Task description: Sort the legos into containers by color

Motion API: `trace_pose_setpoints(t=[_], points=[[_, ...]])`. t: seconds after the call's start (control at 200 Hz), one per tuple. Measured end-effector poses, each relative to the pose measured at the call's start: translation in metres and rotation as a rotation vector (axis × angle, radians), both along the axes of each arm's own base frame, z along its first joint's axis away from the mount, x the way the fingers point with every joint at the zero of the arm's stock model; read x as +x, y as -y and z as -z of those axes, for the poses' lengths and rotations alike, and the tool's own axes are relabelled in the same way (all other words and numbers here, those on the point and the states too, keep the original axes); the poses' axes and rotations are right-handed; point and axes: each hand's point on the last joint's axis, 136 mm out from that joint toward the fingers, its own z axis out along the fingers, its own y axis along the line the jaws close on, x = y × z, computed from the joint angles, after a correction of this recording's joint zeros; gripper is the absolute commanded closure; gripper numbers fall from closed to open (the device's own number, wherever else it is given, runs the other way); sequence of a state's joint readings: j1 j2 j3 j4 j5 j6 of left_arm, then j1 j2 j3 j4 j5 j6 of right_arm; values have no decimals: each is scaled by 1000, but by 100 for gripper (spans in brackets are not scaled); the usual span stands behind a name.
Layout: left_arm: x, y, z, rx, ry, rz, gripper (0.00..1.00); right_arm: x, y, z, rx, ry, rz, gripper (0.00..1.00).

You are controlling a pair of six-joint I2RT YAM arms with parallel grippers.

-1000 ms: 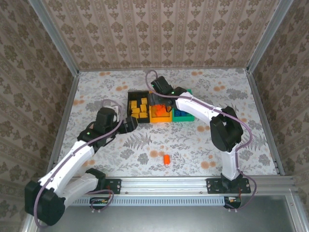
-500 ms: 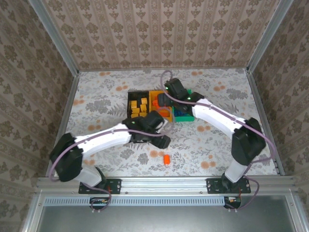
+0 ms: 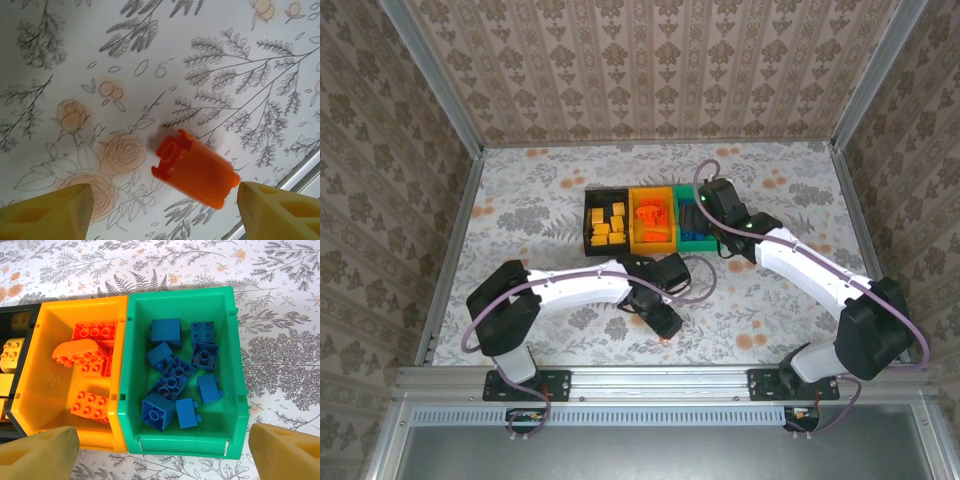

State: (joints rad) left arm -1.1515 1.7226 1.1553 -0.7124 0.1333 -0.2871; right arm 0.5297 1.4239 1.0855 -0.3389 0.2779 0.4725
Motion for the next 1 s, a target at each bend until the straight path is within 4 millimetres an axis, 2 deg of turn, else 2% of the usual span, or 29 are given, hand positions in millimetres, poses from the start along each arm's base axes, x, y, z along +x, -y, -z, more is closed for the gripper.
trace_pose_setpoints(t=[0.2, 0.465, 0.71, 0.865, 1.0], points=[[-8, 8, 10, 18, -71, 42, 20, 0, 7, 0, 2, 1, 15, 10], [-19, 4, 31, 85, -145, 72, 26, 0, 15, -14, 20, 33, 33, 9], [-16, 4, 32, 100, -103, 87, 37, -2, 19, -24, 33, 56, 39, 9], [-15, 5, 32, 98, -88, 90, 44, -1, 23, -23, 33, 55, 51, 9], [-14, 6, 32, 89, -81, 89, 46, 1, 26, -23, 33, 56, 60, 9]])
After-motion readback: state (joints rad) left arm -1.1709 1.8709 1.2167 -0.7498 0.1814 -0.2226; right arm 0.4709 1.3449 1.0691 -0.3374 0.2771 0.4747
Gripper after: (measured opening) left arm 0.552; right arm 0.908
